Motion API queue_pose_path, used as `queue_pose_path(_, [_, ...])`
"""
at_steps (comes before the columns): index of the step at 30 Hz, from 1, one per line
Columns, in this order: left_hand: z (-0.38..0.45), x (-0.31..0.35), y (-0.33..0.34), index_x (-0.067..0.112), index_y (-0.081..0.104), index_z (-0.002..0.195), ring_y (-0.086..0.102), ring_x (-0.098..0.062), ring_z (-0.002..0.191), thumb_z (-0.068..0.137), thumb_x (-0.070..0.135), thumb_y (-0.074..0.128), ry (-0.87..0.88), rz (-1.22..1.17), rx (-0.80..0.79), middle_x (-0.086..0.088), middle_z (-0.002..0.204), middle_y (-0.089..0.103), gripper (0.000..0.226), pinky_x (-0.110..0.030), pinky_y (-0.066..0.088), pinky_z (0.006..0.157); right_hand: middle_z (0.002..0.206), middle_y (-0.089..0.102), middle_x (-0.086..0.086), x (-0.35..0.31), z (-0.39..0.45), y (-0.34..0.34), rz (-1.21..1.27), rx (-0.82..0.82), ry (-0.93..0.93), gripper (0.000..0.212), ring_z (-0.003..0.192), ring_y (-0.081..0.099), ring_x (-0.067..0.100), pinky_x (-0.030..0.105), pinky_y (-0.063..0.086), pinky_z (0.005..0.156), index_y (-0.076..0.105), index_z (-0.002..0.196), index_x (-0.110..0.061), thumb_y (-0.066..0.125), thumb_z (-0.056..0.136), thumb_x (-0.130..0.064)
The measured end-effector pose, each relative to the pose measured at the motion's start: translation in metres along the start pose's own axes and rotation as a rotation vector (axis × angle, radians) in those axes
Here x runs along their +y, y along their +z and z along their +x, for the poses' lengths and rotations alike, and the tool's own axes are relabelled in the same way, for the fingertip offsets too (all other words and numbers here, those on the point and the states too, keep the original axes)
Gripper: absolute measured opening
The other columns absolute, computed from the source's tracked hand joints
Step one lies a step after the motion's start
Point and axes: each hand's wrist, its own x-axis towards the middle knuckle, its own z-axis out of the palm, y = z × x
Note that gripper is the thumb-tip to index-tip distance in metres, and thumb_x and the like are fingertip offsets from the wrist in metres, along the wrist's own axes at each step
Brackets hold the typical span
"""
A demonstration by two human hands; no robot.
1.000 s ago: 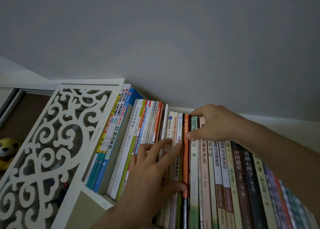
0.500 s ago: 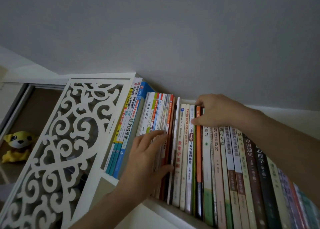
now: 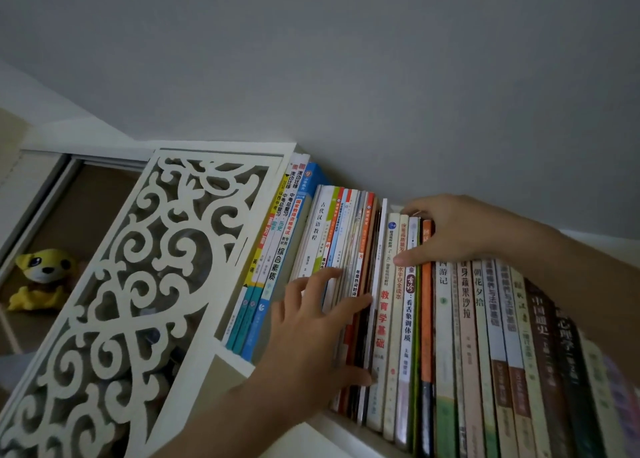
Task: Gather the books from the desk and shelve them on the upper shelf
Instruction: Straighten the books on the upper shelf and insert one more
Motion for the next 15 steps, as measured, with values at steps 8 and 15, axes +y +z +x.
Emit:
queue_pose_path(8, [0.025,0.024,0.002,0.033,0.035,0.136,0.018,-0.009,0.121,0.085,0.056,0.052,-0.050,-0.167,0.139,0.012,0.129,0.021,0.058,-0.025,0.023,0.100,0.120,0.066,-0.010,-0.002,-0.002,0.012,0.019,0.115,-0.077,0.078,0.101,0.064,0.009,0.036,0.052,0.092,0.048,0.136,-0.033,0.080,0.067,-0.052])
queue_pose_path(15, [0.050,0.043,0.038,0.027,0.051,0.104,0.037,-0.013,0.094,0.083,0.047,0.041,-0.185,-0.251,0.530,0.006,0.107,0.044,0.031,-0.030,0.037,0.080,0.127,0.062,-0.006,0.006,0.002,0.013,0.018,0.143,-0.034,0.084,0.105,0.063,0.012,0.039,0.052,0.093,0.043,0.139,-0.027,0.081,0.068,-0.051])
